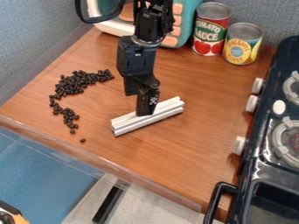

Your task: Sweep into pile

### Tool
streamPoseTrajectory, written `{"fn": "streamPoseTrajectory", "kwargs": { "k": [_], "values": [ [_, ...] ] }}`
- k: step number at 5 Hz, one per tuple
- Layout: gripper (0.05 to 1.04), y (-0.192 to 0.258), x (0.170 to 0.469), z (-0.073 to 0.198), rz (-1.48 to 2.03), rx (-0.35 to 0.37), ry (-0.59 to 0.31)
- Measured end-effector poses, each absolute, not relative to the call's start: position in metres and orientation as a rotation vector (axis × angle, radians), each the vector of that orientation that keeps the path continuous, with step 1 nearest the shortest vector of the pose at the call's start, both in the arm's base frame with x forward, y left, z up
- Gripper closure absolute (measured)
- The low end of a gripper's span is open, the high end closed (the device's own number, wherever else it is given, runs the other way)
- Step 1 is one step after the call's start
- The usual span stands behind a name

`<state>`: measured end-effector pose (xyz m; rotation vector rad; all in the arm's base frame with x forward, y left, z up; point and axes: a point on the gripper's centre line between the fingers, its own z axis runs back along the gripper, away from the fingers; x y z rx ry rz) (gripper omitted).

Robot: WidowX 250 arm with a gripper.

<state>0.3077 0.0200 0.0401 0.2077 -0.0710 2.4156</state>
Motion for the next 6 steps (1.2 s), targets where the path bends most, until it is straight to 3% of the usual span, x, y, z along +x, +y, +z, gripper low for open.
{"fn": "streamPoseTrajectory", "kwargs": {
  "k": [1, 3, 5, 6],
  "values": [
    [0.083, 0.02, 0.305, 0.029, 2.417, 0.248, -0.054],
    [0.136, 0.008, 0.31, 0.028, 2.405, 0.214, -0.084],
    [0.721, 0.003, 0.317, 0.026, 2.433, 0.167, -0.121],
    [0.753, 0.001, 0.318, 0.022, 2.442, 0.179, -0.142]
  ]
}}
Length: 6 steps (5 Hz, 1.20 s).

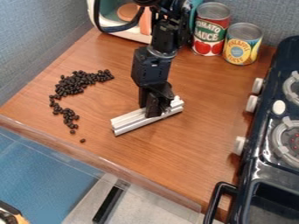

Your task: Sweep into pile

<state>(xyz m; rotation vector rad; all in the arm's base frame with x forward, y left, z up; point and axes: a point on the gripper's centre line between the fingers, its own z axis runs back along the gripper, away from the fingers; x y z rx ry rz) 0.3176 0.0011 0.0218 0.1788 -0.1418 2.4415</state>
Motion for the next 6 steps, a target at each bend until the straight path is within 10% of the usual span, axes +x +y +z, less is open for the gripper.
{"fn": "streamPoseTrajectory", "kwargs": {
  "k": [1, 3, 5, 6],
  "values": [
    [0.685, 0.001, 0.317, 0.02, 2.445, 0.186, -0.138],
    [0.204, 0.009, 0.315, 0.008, 2.461, 0.196, -0.083],
    [0.694, 0.016, 0.314, 0.007, 2.453, 0.19, -0.091],
    [0.695, 0.014, 0.311, 0.006, 2.44, 0.192, -0.083]
  ]
}}
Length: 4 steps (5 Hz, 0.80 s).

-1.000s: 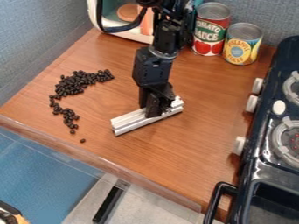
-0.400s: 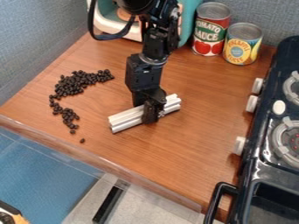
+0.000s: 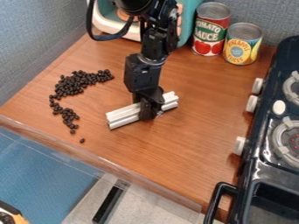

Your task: Sweep into pile

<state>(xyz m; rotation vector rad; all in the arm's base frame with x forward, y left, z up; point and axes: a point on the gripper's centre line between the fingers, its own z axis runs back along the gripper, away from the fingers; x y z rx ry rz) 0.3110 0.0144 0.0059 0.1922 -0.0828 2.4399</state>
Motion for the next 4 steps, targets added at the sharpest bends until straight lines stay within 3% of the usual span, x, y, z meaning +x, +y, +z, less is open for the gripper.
{"fn": "streamPoseTrajectory", "kwargs": {
  "k": [2, 3, 4],
  "values": [
    [0.695, 0.002, 0.299, 0.02, 2.456, 0.164, -0.008],
    [0.695, 0.001, 0.292, 0.032, 2.453, 0.118, -0.022],
    [0.695, 0.003, 0.282, 0.025, 2.449, 0.109, -0.033]
  ]
}}
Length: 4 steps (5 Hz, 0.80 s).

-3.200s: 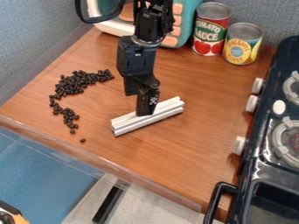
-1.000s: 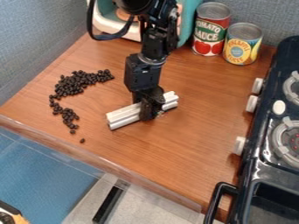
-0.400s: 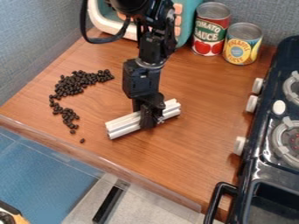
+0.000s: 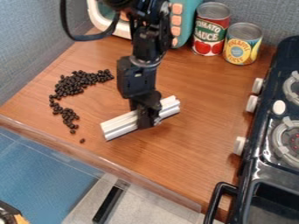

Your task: Sweep into pile

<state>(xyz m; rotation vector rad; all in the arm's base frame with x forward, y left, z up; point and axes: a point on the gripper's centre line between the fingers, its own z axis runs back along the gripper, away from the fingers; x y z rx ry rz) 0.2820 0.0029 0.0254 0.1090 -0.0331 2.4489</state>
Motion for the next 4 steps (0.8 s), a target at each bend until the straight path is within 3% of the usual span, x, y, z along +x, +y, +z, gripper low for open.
{"fn": "streamPoseTrajectory", "kwargs": {
  "k": [2, 4],
  "values": [
    [0.695, 0.005, 0.272, 0.012, 2.445, 0.111, -0.109],
    [0.695, 0.015, 0.256, 0.022, 2.412, 0.049, -0.132]
  ]
}}
